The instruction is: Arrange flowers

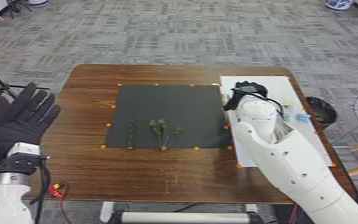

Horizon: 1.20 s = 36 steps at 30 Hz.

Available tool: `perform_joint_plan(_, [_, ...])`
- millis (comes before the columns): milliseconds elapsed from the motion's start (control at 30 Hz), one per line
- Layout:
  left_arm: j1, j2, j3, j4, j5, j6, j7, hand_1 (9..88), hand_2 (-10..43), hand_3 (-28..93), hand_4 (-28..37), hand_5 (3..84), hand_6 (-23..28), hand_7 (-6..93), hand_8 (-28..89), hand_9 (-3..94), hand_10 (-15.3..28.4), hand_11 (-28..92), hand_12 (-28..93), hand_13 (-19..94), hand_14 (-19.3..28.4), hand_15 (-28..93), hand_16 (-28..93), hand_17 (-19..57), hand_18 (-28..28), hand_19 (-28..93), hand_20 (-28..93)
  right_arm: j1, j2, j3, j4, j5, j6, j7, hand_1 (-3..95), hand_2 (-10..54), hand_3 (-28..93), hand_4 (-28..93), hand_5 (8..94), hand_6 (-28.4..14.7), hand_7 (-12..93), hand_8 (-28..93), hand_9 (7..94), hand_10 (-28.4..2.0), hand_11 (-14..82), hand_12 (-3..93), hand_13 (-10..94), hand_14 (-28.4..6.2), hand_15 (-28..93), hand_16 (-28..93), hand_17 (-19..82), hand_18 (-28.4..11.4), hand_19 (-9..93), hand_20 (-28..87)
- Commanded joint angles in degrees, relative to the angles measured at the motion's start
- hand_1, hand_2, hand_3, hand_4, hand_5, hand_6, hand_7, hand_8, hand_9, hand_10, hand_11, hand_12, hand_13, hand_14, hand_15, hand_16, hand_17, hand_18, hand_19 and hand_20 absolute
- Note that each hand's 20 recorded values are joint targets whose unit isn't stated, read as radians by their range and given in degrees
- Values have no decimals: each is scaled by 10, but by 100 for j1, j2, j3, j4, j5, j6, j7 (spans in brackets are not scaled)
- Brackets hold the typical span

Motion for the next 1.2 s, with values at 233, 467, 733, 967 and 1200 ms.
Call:
perform_joint_plan(233, [40, -54, 11, 12, 47, 33, -67, 243, 150, 704, -283, 381, 89, 86, -83, 305, 168, 172, 80, 217, 161, 200, -35, -111, 147, 358, 70, -90, 26, 184, 420, 244, -135, 367, 416, -95, 509, -280, 609, -111, 68, -81, 651, -196, 512, 423, 590, -199, 760, 481, 331, -284, 859, 456])
perform_joint_plan(467, [-12, -25, -18, 8, 55, -45, -208, 253, 149, 713, -283, 383, 87, 87, -84, 306, 168, 172, 80, 217, 161, 200, -35, -111, 147, 358, 70, -398, -21, 207, 312, 597, 66, 336, 463, -95, 606, -281, 682, -57, 154, -94, 657, -176, 551, 442, 603, -180, 769, 489, 330, -284, 850, 457])
perform_joint_plan(733, [-15, -13, -35, 11, 18, -16, -211, 257, 152, 722, -283, 387, 89, 88, -84, 310, 170, 172, 79, 218, 162, 204, -35, -110, 146, 358, 70, -639, -131, 111, 321, 609, 39, 112, 506, -95, 612, -282, 728, -34, 200, -57, 697, -156, 566, 455, 650, -162, 774, 497, 342, -278, 843, 450])
perform_joint_plan(967, [-57, -20, 55, 48, 3, -15, -225, 256, 151, 721, -283, 387, 90, 87, -83, 308, 169, 172, 79, 217, 162, 202, -35, -110, 146, 358, 70, -759, -230, 37, 366, 545, 78, -22, 868, -95, -237, 214, 743, -26, 284, 116, 706, -143, 574, 466, 669, -150, 771, 500, 355, -270, 839, 456])
perform_joint_plan(1200, [-52, -24, 61, 62, -14, 0, -190, 255, 150, 719, -283, 387, 90, 87, -83, 308, 168, 172, 80, 217, 162, 202, -35, -110, 146, 358, 70, -893, -269, 20, 430, 437, 223, -147, 893, -95, -283, 335, 764, -3, 368, 165, 749, -130, 584, 481, 701, -140, 778, 496, 373, -268, 846, 455])
